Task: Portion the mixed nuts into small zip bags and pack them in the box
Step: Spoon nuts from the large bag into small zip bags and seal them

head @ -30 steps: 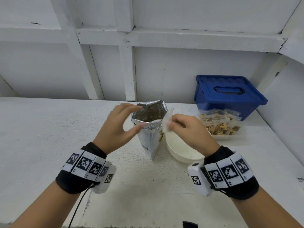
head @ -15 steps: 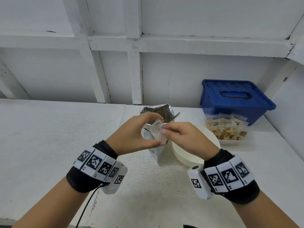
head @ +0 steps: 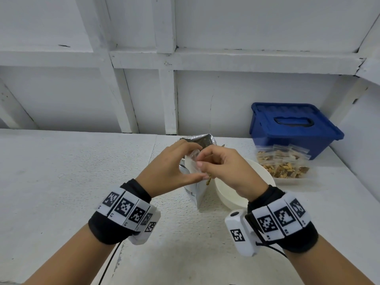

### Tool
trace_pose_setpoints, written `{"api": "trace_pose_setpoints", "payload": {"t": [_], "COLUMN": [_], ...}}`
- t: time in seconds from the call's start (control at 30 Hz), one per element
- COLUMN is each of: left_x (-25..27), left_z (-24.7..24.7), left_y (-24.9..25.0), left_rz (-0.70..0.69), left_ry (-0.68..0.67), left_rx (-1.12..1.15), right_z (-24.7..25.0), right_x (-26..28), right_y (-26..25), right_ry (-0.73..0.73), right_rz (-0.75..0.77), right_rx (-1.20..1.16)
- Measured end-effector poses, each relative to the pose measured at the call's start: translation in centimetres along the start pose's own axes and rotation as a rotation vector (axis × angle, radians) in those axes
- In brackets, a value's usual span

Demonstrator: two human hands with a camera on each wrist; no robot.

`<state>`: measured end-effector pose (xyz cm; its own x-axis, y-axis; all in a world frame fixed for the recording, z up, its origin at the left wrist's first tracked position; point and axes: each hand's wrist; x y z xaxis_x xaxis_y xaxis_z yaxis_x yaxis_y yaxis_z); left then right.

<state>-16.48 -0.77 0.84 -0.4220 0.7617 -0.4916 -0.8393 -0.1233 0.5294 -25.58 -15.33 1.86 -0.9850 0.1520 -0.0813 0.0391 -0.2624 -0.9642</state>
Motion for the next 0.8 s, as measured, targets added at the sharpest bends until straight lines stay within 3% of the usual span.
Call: {"api": "trace_pose_setpoints", "payload": {"t": [0.17, 0.43, 0.53, 0.6, 0.7, 0.8], "left_x": [0.1, 0.1, 0.1, 0.3, 0.6, 0.5], "left_z": [-0.1, 0.6, 0.9, 1.2, 1.3, 0.3], "left_y": [-0.2, 0.0, -0.2, -0.4, -0.8, -1.1], "left_rz": [0.044, 0.181, 0.223, 0.232, 0.132, 0.051], "left_ry": [-0.037, -0.252, -0.291, -0.289, -0.188, -0.092], "left_rx": [0.058, -0.166, -0.153, -0.200, -0.328, -0.282], "right_z": [-0.1, 0.6, 1.2, 1.8, 2.0, 1.0], "right_x": [-0.1, -0.4, -0.5, -0.6, -0.6, -0.6], "right_y": [-0.2, -0.8, -0.8, -0.8, -0.7, -0.6], "right_ry": [0.018, -0.065, -0.053, -0.026, -0.033, -0.048], "right_rz": [-0.051, -0.059, -0.061, -0.068, -0.072, -0.073], "right_rx": [-0.158, -0.003, 0.040, 0.051, 0.079, 0.037]}}
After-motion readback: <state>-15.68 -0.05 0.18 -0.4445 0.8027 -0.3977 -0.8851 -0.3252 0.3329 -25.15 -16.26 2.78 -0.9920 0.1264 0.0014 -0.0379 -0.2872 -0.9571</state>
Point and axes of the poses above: each hand's wrist, its own x-axis away from the middle knuckle, its own z-axis out of the back of the hand, y = z × x
